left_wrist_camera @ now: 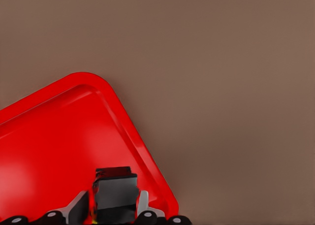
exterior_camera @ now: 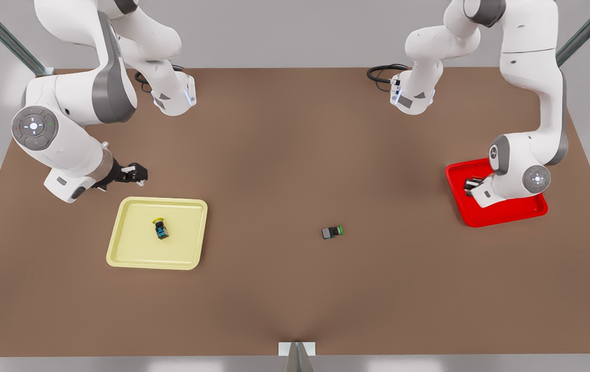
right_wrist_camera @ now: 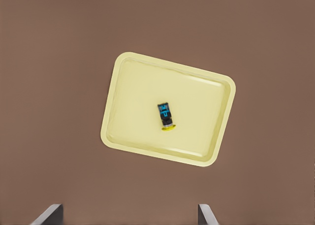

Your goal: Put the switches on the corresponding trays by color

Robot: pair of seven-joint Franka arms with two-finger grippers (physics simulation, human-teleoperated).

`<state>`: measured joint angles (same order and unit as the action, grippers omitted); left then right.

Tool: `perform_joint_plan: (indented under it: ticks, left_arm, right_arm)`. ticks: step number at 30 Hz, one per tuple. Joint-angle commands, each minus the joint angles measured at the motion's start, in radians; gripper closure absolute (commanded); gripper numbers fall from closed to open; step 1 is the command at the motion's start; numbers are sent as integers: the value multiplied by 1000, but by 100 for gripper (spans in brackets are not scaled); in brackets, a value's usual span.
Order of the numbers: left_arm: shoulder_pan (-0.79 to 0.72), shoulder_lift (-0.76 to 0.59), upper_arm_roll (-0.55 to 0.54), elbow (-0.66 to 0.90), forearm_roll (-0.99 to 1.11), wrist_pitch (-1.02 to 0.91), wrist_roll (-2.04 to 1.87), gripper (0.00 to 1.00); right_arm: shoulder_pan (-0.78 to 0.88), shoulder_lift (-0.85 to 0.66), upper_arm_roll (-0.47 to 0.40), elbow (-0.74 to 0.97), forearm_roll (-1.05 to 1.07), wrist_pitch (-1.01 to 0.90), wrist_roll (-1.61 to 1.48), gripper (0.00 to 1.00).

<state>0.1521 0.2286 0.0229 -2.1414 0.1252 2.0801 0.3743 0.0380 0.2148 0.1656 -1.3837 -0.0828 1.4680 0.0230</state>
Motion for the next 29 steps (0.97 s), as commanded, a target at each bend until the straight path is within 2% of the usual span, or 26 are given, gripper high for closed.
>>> perform_joint_plan:
  ticks: [1,5,8,9,11,12,14,15,17,21,23,25,29]
  left_arm:
    - [0,1,0,0,-35,0,0,0]
    - [-6,-14,-3,8,-35,-2,-12,0]
    - [-11,-69,-66,28,-35,-15,-32,0]
    - [-13,-68,-112,119,-44,-112,-80,0]
    - [-25,27,-245,494,-47,-389,-294,0]
    - [-83,63,-265,626,-42,-469,-406,0]
    - [-171,49,-271,690,-38,-514,-546,0]
    - [-227,-5,-250,689,-36,-523,-552,0]
    - [-315,-103,-113,654,-47,-572,-538,0]
    - [-342,-135,14,660,-48,-589,-388,0]
    - [-281,-161,32,646,-64,-591,-367,0]
    - [-267,-178,100,621,-73,-603,-377,0]
    - [-267,-176,106,621,-94,-621,-376,0]
  right_arm:
    - [0,0,0,-1,1,0,0,0]
    - [2,0,0,-1,1,0,0,0]
    - [2,0,0,-1,1,-2,0,0]
    - [2,0,0,-1,1,-2,0,0]
    - [2,0,0,-1,1,-2,0,0]
    - [2,0,0,-1,1,-2,0,0]
    - [2,0,0,-1,1,-2,0,0]
    - [2,0,0,-1,1,-2,0,0]
    - [2,0,0,-1,0,-3,0,0]
    - [2,0,0,-1,1,-3,0,0]
    - [2,0,0,-1,1,-3,0,0]
    - [2,0,0,-1,1,-3,0,0]
    - [2,0,0,-1,1,-2,0,0]
